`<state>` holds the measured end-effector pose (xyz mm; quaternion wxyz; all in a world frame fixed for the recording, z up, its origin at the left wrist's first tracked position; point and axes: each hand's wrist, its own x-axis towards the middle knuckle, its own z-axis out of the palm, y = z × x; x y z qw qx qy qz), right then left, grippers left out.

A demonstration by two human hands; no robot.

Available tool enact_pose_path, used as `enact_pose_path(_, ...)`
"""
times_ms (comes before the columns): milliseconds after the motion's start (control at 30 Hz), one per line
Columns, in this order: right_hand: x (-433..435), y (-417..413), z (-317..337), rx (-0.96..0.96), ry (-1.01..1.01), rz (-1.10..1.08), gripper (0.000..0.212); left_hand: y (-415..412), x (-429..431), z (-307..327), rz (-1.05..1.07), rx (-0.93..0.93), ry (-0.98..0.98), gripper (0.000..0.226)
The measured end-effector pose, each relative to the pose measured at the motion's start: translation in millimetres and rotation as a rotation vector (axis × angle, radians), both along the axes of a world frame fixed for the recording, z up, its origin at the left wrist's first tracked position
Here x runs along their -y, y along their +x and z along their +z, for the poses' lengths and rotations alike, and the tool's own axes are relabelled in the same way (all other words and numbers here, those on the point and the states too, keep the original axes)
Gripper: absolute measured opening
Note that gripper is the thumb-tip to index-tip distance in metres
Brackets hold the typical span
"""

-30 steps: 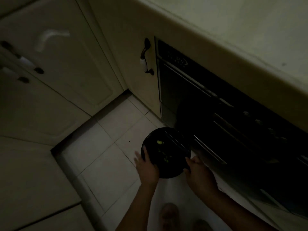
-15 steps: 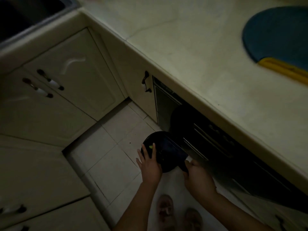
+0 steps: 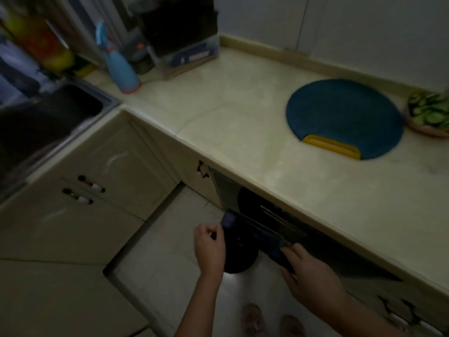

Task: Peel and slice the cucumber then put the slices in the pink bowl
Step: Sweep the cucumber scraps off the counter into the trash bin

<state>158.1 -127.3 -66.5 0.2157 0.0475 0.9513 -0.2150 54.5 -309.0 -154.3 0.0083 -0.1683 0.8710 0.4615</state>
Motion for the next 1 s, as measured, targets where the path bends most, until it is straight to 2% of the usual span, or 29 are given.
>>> enact_pose_path(133, -18, 9, 40, -0.152, 0.022, -0.083, 0.044, -38, -16, 69, -0.009, -0.243, 0.032, 0.008)
enact_pose_path(300, -59, 6, 66, -0.297, 0.032, -0.33, 0.034, -84, -84, 123, -0.335, -0.265, 0.064, 0.012)
enact_pose_path(433, -110, -1, 76, -0.384, 0.106, -0.559, 0.031, -109, -158, 140, -0.672, -0.182, -0.1, 0.03)
enact_pose_path(567, -167, -11, 83, -0.431, 0.161, -0.663, 0.027, -130, -226, 147, -0.906, -0.072, -0.257, 0.045)
enact_pose_path(700, -219, -19, 86, -0.442, 0.179, -0.7, 0.023, -151, -280, 146, -0.885, 0.044, -0.435, 0.055)
enact_pose_path(900, -282, -40, 80, -0.371, 0.194, -0.695, 0.023, -190, -328, 143, -0.869, 0.215, -0.56, 0.101)
enact_pose_path(1000, -304, -53, 73, -0.338, 0.192, -0.674, 0.025, -198, -328, 122, -0.909, 0.28, -0.608, 0.115)
